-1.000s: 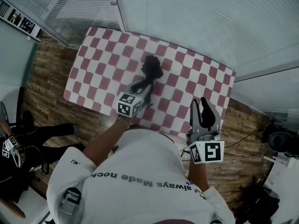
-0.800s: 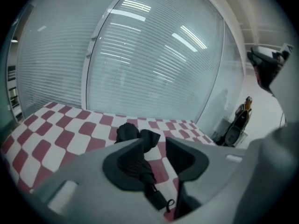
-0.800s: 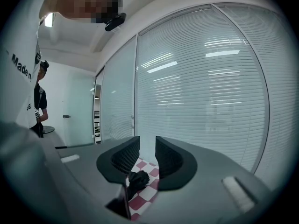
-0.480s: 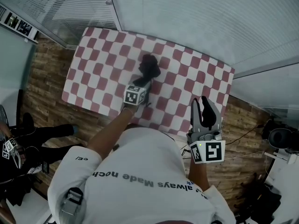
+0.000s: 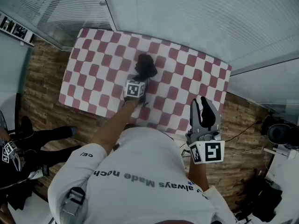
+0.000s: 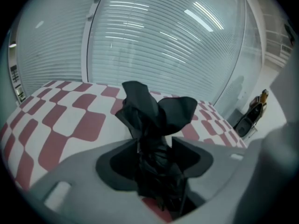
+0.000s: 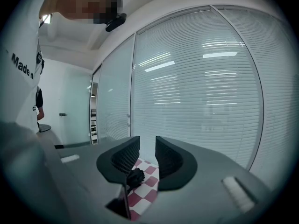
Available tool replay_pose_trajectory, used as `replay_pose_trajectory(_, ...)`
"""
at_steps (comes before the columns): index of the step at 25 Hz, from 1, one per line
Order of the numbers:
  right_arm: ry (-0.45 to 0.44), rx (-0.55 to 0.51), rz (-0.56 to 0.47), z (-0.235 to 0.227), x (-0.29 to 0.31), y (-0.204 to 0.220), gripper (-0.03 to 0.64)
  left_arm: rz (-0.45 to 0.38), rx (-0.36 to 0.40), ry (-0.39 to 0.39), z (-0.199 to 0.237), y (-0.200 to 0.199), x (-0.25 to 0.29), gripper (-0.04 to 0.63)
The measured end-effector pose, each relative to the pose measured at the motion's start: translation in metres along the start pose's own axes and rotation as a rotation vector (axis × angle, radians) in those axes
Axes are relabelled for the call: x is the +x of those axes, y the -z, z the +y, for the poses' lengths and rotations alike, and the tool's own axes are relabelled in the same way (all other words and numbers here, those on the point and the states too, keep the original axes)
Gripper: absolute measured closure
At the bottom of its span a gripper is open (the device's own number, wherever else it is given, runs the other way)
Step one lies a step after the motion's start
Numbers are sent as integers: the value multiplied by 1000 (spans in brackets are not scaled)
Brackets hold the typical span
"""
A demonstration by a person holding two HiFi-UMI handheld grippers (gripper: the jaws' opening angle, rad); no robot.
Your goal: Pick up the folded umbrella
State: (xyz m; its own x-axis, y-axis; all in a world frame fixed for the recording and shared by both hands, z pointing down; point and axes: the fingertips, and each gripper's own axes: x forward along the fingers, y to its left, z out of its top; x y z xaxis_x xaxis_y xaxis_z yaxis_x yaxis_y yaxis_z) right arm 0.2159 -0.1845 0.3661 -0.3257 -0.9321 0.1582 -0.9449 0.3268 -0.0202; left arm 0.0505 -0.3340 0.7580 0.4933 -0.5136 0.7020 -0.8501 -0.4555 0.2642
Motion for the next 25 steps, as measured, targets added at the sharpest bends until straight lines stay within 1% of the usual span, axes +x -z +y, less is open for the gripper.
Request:
replay_pose_trajectory(2,1,-1,3,-1,0,0,511,5,-16,4,2,2,7,353)
replay_pose_trajectory(4,2,-1,6,-1,0,1,512,16,-27,0,1,3,10,353)
replay_pose_trajectory(8,4,1,11,-2,0,3,511,28,-13,-32,3,-1,11,350)
replay_pose_trajectory(10,1,1,12,-2,1,3,511,47,-17,-49,9,3,15,337)
replay_pose_trajectory(12,-1,1,14,-1,2,3,511,68,-47,-32,8,6,21,290)
replay_pose_trajectory(14,-3,1,14,0,2,4,511,93,-81,10,1,9,27,287)
replay_pose_trajectory(15,-4,0,15,1,2,4,511,107,-85,24,-2,10,29,287)
replay_pose_trajectory(17,-5,-1,17,2,2,4,511,135,-58,23,-5,12,34,290)
replay_pose_trajectory(19,-4,-1,20,2,2,5,511,151,-5,-12,-2,12,38,295)
replay_pose_trajectory(21,1,0,21,2,1,6,511,156,19,-40,2,11,39,299)
replay_pose_trajectory(23,6,2,21,1,-1,6,511,155,9,-33,2,11,38,313)
replay_pose_trajectory(25,9,5,22,1,-2,7,511,143,-24,12,-6,11,38,328)
